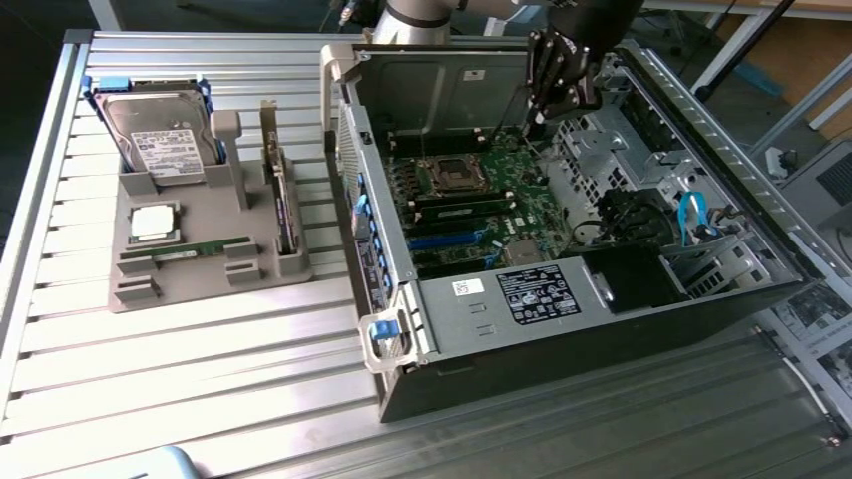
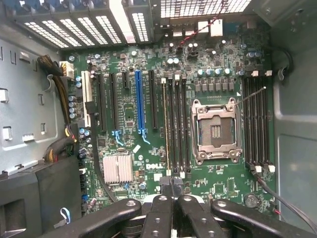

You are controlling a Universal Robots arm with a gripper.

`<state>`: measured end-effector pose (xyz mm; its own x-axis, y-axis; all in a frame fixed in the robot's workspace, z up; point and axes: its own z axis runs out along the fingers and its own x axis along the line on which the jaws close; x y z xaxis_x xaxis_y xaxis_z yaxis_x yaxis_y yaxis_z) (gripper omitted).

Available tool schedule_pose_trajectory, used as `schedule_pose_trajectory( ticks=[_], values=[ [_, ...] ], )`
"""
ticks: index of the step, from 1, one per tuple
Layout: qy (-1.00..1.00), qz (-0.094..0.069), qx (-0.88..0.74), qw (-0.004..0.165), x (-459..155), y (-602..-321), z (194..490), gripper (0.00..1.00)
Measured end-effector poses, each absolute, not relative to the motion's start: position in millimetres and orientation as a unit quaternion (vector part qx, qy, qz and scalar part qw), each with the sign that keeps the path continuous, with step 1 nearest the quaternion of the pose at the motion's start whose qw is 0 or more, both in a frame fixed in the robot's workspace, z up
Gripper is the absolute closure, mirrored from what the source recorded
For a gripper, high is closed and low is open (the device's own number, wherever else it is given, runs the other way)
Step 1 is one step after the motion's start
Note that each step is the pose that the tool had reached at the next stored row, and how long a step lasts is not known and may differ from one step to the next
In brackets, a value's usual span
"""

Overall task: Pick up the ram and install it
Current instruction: 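Press down the ram until it locks into place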

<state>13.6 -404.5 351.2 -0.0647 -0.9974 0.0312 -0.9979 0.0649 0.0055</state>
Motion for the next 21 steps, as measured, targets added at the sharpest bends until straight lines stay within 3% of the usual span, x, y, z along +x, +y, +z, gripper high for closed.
schedule_pose_trajectory(
  ticks=[21],
  values=[
    [-0.738,0.008,0.675,0.013,13.6,-404.5,351.2,0.89]
  ],
)
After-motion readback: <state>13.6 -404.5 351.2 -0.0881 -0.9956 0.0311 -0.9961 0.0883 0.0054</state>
